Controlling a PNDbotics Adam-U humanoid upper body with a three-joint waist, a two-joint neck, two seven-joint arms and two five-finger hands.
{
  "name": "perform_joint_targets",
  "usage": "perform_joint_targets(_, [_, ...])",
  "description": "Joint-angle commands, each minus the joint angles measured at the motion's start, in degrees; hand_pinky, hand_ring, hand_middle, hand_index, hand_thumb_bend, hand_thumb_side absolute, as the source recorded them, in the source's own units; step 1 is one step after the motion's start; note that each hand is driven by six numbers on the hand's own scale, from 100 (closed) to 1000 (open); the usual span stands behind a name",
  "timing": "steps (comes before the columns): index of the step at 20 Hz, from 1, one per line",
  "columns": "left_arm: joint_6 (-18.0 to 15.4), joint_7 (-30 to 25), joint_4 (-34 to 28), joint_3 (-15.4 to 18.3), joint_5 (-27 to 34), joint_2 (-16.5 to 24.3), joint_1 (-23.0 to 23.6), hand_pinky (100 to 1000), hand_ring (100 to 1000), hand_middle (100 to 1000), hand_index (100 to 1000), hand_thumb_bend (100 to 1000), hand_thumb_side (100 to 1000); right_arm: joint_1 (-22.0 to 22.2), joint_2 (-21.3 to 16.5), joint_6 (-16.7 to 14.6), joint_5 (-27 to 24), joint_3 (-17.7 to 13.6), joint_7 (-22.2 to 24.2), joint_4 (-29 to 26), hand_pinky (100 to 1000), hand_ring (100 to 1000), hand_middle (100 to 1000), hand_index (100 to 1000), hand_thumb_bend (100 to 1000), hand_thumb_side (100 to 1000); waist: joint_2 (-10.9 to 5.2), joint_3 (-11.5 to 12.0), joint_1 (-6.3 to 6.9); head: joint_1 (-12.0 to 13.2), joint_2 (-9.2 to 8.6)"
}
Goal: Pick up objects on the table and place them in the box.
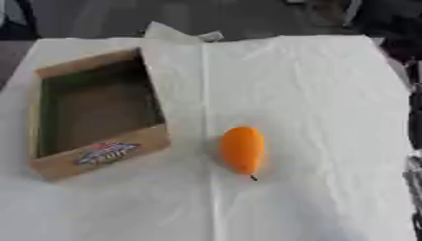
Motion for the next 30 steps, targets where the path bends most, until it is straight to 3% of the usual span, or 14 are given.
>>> perform_joint_targets(1, [-0.1,0.1,-1.0,0.2,-0.1,0.6,-0.2,408,513,636,681,100,974,-0.4,-2.0,-0.4,-0.1,-0.1,0.2,-1.1,858,819,619,882,100,884,-0.64,0.1,0.08,0.2,0.85])
perform_joint_targets(5, [-0.1,0.0,-1.0,0.1,-0.1,0.6,-0.1,408,513,636,680,100,976,-1.2,-4.7,-1.5,0.7,0.5,0.3,-1.1,853,821,625,882,100,883,-0.3,0.4,0.18,0.1,1.23])
perform_joint_targets(6, [-0.1,-0.1,-1.0,0.0,-0.2,0.5,0.0,407,512,636,678,100,978,-1.7,-5.7,-2.2,1.2,0.8,0.4,-1.1,847,818,627,883,100,960,-0.2,0.5,0.19,0.1,1.24])
perform_joint_targets(7, [0.0,-0.3,-1.0,-0.2,-0.2,0.5,0.0,406,512,637,677,100,979,-2.2,-7.0,-2.9,1.7,1.1,0.3,-1.1,845,816,628,882,100,980,-0.09,0.5,0.22,0.0,1.21])
perform_joint_targets(11, [0.1,-0.8,-1.0,-0.7,-0.3,0.3,0.2,405,511,636,676,100,981,-4.1,-12.5,-3.5,4.6,2.6,0.3,-1.1,843,824,655,906,100,1000,0.29,1.0,0.18,-0.5,1.25])
perform_joint_targets(14, [0.1,-1.1,-1.0,-1.0,-0.3,0.3,0.2,405,510,636,675,100,982,-5.3,-16.0,-2.2,9.0,4.0,3.4,-1.1,844,834,689,944,100,1000,0.52,1.5,0.08,-1.2,1.13])
perform_joint_targets(20, [0.0,-1.3,-1.0,-1.3,0.0,0.3,0.4,403,509,635,674,100,981,-9.2,-23.7,1.0,16.4,7.7,7.6,-1.1,838,833,705,933,100,969,0.65,2.3,0.16,-2.0,0.54])
perform_joint_targets(24, [0.0,-1.5,-1.0,-1.5,0.0,0.5,0.5,403,509,635,674,100,981,-11.3,-29.3,2.4,20.0,11.4,9.3,-1.1,839,830,721,915,100,941,0.37,2.3,0.11,-2.3,0.35])
perform_joint_targets(30, [0.2,-1.8,-1.0,-1.8,0.4,0.8,0.7,404,510,635,676,100,980,-13.6,-35.7,4.9,26.1,17.9,14.8,-1.1,838,824,709,907,100,972,-0.41,2.5,-0.29,-2.4,0.52])
